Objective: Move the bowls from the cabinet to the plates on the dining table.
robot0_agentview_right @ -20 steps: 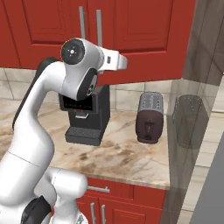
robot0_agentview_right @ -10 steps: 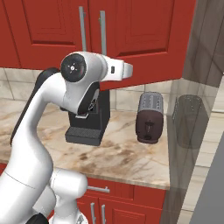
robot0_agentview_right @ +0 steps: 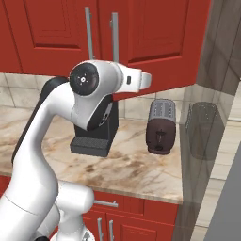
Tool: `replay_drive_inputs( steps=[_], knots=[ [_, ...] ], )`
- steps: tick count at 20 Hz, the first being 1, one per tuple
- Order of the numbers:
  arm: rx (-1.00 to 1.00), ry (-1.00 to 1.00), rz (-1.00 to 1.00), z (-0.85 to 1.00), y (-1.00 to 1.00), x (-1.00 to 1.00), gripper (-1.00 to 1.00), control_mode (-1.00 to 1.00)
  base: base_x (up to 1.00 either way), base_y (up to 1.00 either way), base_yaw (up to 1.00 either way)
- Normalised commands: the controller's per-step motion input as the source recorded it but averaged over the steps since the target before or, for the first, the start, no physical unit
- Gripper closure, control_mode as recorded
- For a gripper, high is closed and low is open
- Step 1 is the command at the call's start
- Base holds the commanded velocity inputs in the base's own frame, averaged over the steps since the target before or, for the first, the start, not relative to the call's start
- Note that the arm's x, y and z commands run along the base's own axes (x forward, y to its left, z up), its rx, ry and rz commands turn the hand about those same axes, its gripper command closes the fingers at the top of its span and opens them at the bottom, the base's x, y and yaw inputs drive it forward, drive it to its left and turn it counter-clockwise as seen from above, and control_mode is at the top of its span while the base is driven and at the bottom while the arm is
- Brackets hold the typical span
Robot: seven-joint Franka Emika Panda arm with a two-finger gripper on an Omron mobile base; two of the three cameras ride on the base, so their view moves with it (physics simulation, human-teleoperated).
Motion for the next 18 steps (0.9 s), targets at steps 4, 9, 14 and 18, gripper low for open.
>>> replay_drive_inputs(
  steps=[4, 9, 14, 18],
  knots=[
    [0.00, 0.00, -0.03, 0.00, -0.50, -0.26, 1.00, -1.00, 0.00, 0.00, 0.00],
    [0.00, 0.00, -0.06, 0.00, -0.53, -0.26, 1.00, -1.00, 0.00, 0.00, 0.00],
    [0.00, 0.03, -0.10, 0.00, -0.54, -0.21, 1.00, -1.00, 0.00, 0.00, 0.00],
    [0.00, 0.01, -0.07, 0.00, -0.28, -0.15, 1.00, -1.00, 0.00, 0.00, 0.00]
  ],
)
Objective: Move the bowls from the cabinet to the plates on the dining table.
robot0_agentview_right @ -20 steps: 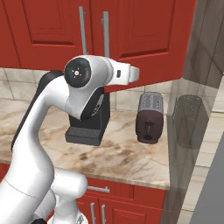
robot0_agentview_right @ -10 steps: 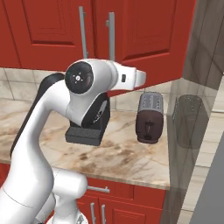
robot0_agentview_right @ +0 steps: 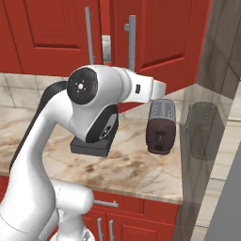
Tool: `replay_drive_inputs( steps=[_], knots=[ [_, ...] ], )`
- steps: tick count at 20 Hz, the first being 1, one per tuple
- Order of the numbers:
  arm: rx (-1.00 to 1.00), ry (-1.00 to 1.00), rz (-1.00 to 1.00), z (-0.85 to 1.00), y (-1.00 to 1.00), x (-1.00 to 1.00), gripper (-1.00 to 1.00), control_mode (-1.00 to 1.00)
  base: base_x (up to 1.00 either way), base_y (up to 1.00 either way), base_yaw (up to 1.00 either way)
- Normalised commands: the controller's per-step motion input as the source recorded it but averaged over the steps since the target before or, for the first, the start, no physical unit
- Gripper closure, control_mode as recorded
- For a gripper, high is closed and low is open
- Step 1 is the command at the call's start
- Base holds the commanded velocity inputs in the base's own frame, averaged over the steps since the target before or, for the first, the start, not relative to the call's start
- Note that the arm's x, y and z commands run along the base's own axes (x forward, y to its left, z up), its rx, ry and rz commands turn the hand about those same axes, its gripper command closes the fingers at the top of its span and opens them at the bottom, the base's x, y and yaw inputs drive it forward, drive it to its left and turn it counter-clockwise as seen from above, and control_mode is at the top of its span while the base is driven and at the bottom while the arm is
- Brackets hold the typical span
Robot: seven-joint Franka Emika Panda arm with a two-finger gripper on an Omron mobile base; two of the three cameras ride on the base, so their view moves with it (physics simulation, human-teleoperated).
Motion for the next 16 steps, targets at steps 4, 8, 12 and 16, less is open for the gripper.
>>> replay_drive_inputs(
  steps=[4, 8, 12, 16],
  knots=[
    [0.00, 0.01, 0.00, 0.00, -0.01, 0.00, 1.00, -1.00, 0.00, 0.00, 0.00],
    [0.00, 0.00, 0.00, 0.00, 0.00, 0.00, -1.00, -1.00, 0.00, 0.00, 0.00],
    [0.00, 0.00, 0.00, 0.00, 0.00, -0.01, -1.00, -1.00, 0.00, 0.00, 0.00],
    [0.00, 0.00, 0.00, 0.03, 0.00, -0.34, -1.00, -1.00, 0.00, 0.00, 0.00]
  ],
)
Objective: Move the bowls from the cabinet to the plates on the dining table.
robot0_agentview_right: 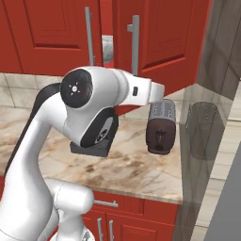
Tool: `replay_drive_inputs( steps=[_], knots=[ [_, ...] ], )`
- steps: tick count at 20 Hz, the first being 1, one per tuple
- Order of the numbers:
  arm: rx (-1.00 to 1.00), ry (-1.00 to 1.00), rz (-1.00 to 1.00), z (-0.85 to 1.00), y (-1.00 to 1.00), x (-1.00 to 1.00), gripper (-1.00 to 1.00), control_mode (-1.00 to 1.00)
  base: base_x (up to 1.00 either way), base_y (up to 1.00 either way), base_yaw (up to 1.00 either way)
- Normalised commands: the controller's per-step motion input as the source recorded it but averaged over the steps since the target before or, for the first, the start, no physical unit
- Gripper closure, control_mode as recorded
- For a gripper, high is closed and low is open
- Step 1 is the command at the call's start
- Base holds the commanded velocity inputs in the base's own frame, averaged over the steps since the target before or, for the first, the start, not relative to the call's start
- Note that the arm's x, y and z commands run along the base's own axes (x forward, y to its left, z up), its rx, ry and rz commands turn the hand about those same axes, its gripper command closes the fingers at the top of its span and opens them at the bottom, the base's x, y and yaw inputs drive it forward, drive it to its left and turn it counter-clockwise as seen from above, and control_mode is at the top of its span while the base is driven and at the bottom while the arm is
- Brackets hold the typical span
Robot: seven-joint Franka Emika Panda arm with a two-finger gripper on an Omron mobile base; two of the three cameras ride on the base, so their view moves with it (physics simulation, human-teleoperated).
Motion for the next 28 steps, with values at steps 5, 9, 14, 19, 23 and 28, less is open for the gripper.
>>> replay_drive_inputs(
  steps=[5, 9, 14, 19, 23, 28],
  knots=[
    [0.00, -0.07, 0.00, 0.21, 0.12, -0.86, -1.00, -1.00, 0.00, 0.00, 0.00],
    [0.00, -0.04, 0.00, 0.32, 0.30, -0.81, -1.00, -1.00, 0.00, 0.00, 0.00],
    [0.00, 0.00, 0.00, 0.18, 0.44, -0.34, -1.00, -1.00, 0.00, 0.00, 0.00],
    [0.00, 0.00, 0.00, 0.13, 0.49, -0.05, -1.00, -1.00, 0.00, 0.00, 0.00],
    [0.00, 0.00, 0.00, 0.15, 0.56, -0.02, -1.00, -1.00, 0.00, 0.00, 0.00],
    [-0.02, 0.00, 0.00, 0.21, 0.53, 0.00, -1.00, -1.00, 0.00, 0.00, 0.00]
  ],
)
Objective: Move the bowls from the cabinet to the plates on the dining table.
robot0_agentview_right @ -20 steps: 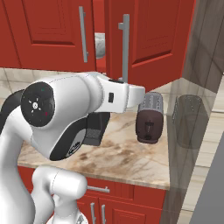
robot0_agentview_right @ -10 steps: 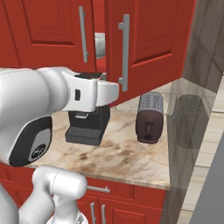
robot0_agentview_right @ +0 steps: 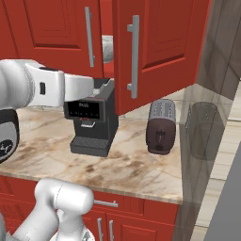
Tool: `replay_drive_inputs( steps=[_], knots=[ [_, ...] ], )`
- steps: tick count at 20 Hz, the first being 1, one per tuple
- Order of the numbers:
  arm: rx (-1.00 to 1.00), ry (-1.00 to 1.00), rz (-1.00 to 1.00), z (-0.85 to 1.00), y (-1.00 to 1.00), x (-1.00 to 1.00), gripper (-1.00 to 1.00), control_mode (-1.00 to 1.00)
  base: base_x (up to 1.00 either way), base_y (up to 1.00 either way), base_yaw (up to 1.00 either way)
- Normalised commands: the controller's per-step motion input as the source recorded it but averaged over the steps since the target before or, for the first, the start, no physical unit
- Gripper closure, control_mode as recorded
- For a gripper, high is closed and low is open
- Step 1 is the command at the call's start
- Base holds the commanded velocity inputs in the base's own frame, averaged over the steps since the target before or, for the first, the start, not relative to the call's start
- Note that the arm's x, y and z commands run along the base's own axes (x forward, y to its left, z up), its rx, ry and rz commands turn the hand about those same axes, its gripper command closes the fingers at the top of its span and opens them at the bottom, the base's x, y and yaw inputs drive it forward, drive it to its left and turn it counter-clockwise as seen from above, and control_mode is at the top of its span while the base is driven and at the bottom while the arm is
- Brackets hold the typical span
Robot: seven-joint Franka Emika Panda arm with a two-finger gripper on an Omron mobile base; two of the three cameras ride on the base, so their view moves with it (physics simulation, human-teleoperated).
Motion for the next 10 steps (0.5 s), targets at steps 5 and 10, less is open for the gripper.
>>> replay_drive_inputs(
  steps=[5, 10],
  knots=[
    [-0.08, 0.01, 0.00, 0.22, 0.51, 0.11, -1.00, -1.00, 0.00, 0.00, 0.00],
    [-0.13, 0.06, 0.00, 0.06, 0.09, 0.58, -1.00, -1.00, 0.00, 0.00, 0.00]
  ],
)
